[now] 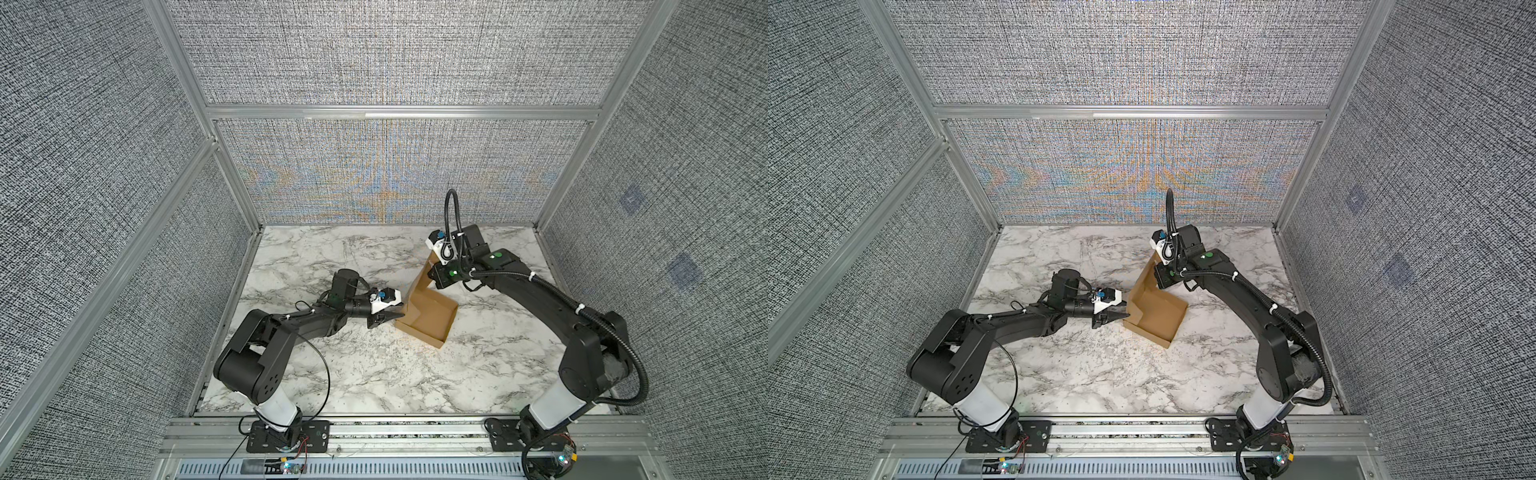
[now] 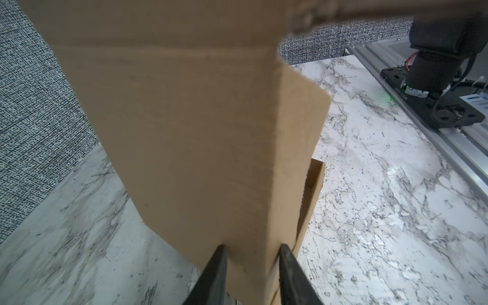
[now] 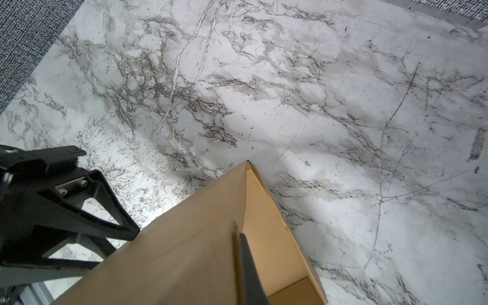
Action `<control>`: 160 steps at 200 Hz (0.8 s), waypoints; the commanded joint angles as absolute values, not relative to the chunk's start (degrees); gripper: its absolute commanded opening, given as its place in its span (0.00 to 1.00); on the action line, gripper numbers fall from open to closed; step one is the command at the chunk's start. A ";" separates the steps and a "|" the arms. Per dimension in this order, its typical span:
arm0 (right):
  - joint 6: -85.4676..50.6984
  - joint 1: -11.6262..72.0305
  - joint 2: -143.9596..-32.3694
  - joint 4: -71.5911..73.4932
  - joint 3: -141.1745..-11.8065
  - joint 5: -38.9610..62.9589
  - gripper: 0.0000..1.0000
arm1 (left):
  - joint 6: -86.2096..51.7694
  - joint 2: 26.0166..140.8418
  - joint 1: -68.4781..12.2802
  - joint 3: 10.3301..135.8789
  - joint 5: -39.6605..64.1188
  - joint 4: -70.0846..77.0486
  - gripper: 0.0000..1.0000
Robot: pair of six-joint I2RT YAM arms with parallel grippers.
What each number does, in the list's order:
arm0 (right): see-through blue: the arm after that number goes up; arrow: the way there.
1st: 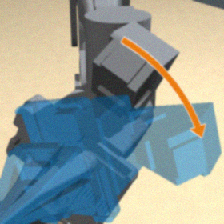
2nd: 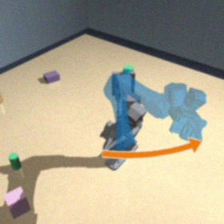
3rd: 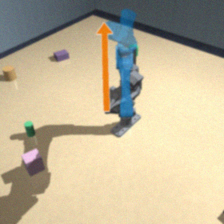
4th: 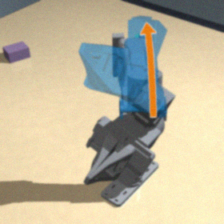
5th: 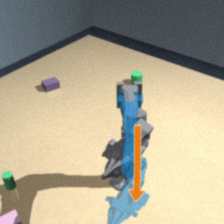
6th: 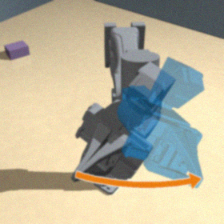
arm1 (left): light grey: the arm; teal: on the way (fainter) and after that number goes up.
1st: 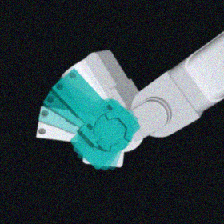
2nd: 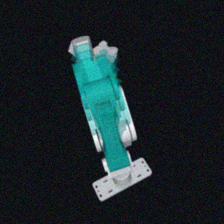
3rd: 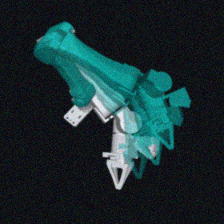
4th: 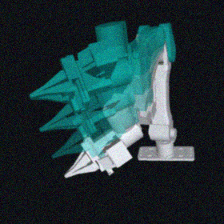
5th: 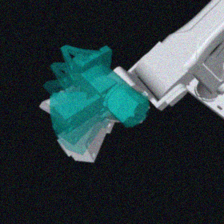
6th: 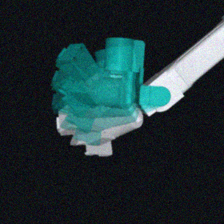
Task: Assemble paper box
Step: Fold the lid at the center of the table.
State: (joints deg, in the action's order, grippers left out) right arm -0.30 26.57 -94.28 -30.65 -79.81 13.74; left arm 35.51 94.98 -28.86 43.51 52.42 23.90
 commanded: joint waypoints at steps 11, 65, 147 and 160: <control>-1.07 26.78 -94.41 -29.77 -80.28 14.67 0.00 | 34.15 95.54 -29.45 44.53 50.73 26.50 0.32; -0.74 26.28 -94.64 -30.08 -79.91 14.90 0.00 | 35.82 96.42 -30.39 45.42 49.78 25.04 0.28; 2.27 23.25 -88.16 -21.47 -68.28 18.09 0.00 | 46.41 96.76 -33.65 46.71 46.14 16.64 0.30; 2.28 23.07 -87.65 -20.15 -66.62 18.02 0.00 | 47.23 97.14 -34.35 47.15 45.30 16.04 0.30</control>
